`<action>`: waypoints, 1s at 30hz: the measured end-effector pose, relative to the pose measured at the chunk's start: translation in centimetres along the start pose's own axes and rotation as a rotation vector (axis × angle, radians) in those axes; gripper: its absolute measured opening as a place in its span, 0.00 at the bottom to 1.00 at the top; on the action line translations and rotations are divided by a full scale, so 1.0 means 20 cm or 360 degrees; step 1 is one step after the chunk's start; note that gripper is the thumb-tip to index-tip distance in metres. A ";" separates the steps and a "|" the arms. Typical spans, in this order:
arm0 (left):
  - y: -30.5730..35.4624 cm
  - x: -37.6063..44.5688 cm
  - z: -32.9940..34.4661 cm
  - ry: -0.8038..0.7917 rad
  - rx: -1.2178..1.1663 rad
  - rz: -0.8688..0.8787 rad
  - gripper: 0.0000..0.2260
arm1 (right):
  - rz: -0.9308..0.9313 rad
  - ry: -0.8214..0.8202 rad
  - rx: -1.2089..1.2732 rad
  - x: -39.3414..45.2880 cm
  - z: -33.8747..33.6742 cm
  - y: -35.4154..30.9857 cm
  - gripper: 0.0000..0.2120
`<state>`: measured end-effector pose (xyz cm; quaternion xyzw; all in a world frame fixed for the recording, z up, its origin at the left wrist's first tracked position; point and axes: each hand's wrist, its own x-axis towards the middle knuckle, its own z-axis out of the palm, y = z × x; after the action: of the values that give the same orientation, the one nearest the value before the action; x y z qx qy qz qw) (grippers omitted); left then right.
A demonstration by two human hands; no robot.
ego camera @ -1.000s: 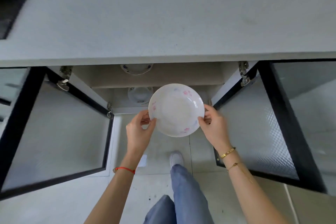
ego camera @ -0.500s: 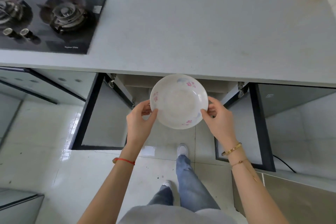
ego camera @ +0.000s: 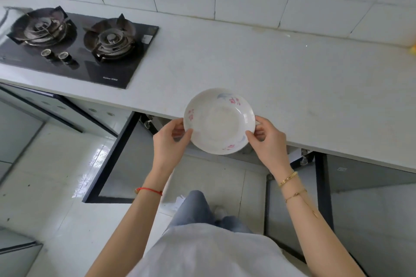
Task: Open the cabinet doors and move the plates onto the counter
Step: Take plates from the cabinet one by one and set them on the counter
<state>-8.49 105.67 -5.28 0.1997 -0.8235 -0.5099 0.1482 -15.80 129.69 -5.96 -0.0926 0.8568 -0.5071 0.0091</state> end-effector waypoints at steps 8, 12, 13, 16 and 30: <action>-0.07 0.52 0.02 0.0027 0.0042 -0.0045 0.10 | 0.0003 -0.0058 -0.0069 0.53 0.20 -0.03 0.16; -0.12 0.88 0.00 -0.0011 0.0063 -0.0041 0.09 | 0.0034 -0.0038 -0.0100 0.83 0.36 -0.06 0.15; -0.14 0.98 -0.01 -0.0019 0.0074 -0.0040 0.09 | 0.0052 -0.0038 -0.0104 0.91 0.41 -0.08 0.15; -0.17 1.28 -0.04 -0.0047 0.0107 -0.0023 0.09 | 0.0096 -0.0010 -0.0105 1.15 0.54 -0.12 0.15; -0.39 2.49 0.16 -0.0269 0.0080 -0.0127 0.11 | 0.0276 0.0088 -0.0186 2.22 0.96 -0.06 0.16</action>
<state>-52.16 81.14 -11.59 0.1921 -0.8371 -0.5095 0.0526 -57.15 104.90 -10.75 -0.0046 0.8896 -0.4561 0.0239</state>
